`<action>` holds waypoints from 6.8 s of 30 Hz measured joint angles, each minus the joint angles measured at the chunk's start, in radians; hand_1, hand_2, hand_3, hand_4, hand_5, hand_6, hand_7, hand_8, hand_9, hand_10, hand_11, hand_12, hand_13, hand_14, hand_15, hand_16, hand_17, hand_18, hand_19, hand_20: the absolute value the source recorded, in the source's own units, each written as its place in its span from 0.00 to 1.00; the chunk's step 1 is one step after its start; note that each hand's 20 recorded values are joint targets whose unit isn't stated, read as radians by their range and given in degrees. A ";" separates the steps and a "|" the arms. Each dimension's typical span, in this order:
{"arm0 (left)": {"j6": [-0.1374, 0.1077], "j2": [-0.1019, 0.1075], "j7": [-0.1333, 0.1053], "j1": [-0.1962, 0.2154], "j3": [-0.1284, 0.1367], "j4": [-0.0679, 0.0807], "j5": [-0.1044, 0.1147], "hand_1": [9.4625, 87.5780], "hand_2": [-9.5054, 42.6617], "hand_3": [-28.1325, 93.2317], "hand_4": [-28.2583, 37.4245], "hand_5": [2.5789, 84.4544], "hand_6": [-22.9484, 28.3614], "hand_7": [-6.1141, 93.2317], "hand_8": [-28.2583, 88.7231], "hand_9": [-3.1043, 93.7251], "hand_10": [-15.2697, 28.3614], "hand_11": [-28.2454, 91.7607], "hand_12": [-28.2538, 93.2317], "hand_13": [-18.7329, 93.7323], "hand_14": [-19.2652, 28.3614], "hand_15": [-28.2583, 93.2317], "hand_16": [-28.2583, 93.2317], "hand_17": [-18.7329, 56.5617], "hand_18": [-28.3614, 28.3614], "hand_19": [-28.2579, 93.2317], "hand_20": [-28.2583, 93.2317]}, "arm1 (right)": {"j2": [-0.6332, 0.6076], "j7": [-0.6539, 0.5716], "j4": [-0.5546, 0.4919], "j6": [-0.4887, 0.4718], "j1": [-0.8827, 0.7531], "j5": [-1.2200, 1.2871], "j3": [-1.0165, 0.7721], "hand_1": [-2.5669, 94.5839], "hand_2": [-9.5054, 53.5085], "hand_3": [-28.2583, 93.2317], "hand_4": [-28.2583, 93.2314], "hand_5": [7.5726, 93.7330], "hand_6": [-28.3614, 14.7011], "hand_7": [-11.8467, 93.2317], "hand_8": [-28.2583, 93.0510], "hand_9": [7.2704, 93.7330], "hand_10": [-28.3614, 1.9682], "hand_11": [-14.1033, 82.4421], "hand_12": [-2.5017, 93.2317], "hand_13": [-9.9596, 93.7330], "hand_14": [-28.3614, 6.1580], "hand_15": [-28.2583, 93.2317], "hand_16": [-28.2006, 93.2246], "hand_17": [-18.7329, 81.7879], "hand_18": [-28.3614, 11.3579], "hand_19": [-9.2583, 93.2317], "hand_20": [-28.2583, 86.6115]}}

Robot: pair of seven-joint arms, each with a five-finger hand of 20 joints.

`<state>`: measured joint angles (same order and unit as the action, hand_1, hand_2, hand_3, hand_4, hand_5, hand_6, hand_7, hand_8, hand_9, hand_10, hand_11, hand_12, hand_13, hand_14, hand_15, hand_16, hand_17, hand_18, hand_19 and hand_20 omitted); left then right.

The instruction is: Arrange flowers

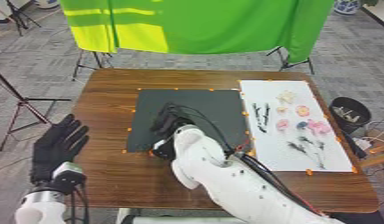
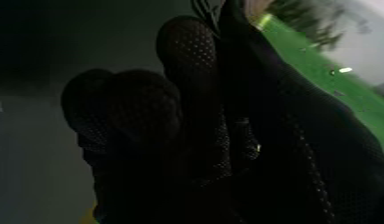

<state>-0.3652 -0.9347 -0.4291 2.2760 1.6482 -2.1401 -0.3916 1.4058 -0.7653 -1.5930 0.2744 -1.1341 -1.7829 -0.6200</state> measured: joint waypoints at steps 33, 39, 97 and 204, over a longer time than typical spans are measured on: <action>-0.097 0.023 -0.036 -0.044 -0.016 -0.002 0.030 0.31 0.38 0.81 0.02 0.49 0.65 0.23 0.17 0.36 0.72 0.48 0.31 0.39 0.76 0.60 0.15 0.16 0.79 0.57 0.31 | 0.120 -0.162 0.034 -0.023 -0.050 -0.109 0.001 0.51 0.00 0.89 0.02 0.49 0.54 0.81 0.27 0.80 0.52 0.50 0.50 0.82 0.47 0.77 0.45 0.55 0.13 0.87 0.37; -0.097 0.025 -0.037 -0.046 -0.016 -0.002 0.030 0.32 0.38 0.81 0.03 0.49 0.65 0.24 0.16 0.36 0.72 0.49 0.31 0.39 0.76 0.61 0.15 0.16 0.79 0.57 0.31 | 0.120 -0.166 0.036 -0.028 -0.051 -0.134 0.003 0.50 0.00 0.89 0.02 0.48 0.51 0.79 0.27 0.77 0.48 0.54 0.48 0.81 0.46 0.78 0.45 0.55 0.12 0.87 0.38; -0.097 0.024 -0.025 -0.068 -0.047 0.008 0.001 0.22 0.54 0.81 0.00 0.48 0.65 0.23 0.16 0.35 0.73 0.49 0.31 0.38 0.77 0.61 0.15 0.16 0.78 0.57 0.30 | 0.066 0.220 -0.033 -0.720 -0.076 -0.675 -0.019 0.09 0.58 0.65 0.03 0.56 0.63 0.23 0.14 0.08 0.43 0.16 0.12 0.11 0.38 0.02 0.59 0.00 0.38 0.43 0.31; -0.038 -0.040 -0.145 0.052 0.018 -0.021 0.056 0.23 0.53 0.81 0.00 0.50 0.65 0.22 0.17 0.38 0.71 0.48 0.31 0.39 0.77 0.60 0.15 0.16 0.78 0.56 0.31 | -0.574 -0.128 -0.509 -0.087 -0.799 -0.490 -0.878 0.58 0.00 0.86 0.00 0.89 0.66 0.38 0.28 0.96 0.55 0.26 0.40 0.79 0.57 0.47 0.53 0.43 0.26 0.66 0.40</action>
<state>-0.4029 -0.9752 -0.5737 2.3280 1.6667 -2.1612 -0.3354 0.8322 -0.8936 -2.1020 0.1869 -1.9336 -2.2727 -1.4984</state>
